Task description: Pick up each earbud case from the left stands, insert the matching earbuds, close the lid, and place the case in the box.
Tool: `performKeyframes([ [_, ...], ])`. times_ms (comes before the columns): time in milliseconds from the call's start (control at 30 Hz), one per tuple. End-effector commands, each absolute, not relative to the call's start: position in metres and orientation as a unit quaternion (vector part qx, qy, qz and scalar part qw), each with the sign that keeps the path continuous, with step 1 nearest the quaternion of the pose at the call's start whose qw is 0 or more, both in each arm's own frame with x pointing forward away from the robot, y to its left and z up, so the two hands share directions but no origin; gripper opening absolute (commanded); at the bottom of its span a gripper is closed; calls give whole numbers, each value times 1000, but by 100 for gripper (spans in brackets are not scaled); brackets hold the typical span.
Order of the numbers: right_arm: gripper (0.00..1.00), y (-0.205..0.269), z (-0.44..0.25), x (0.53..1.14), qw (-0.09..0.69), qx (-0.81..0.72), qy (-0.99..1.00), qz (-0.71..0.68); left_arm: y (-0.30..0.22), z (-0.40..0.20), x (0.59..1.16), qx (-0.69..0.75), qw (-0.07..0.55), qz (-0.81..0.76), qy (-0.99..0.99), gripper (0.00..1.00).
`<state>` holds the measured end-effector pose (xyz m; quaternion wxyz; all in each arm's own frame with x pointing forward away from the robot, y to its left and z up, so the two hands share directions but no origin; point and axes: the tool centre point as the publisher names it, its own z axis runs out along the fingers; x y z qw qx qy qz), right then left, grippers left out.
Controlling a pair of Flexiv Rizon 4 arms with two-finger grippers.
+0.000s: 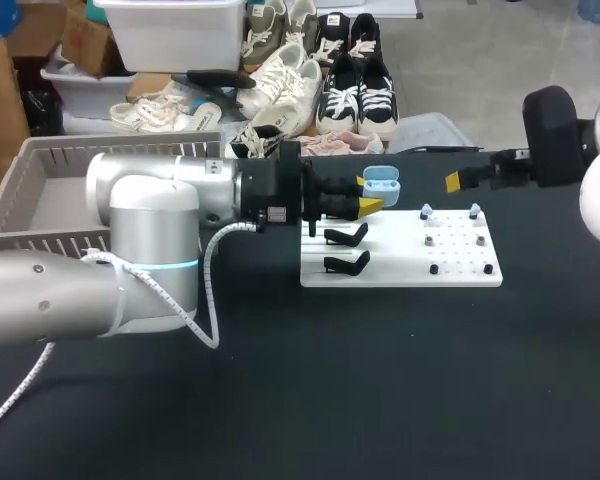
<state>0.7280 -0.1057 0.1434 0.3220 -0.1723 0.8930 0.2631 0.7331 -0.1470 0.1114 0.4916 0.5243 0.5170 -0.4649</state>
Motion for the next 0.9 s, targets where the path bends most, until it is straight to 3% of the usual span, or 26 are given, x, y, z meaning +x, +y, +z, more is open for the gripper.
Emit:
performKeyframes([
  [33,100,-105,145,724,322,-170,895,259,-147,111,736,526,490,-467,516,0],
  [900,100,-153,110,747,247,-251,923,157,-147,111,736,526,490,-467,516,0],
])
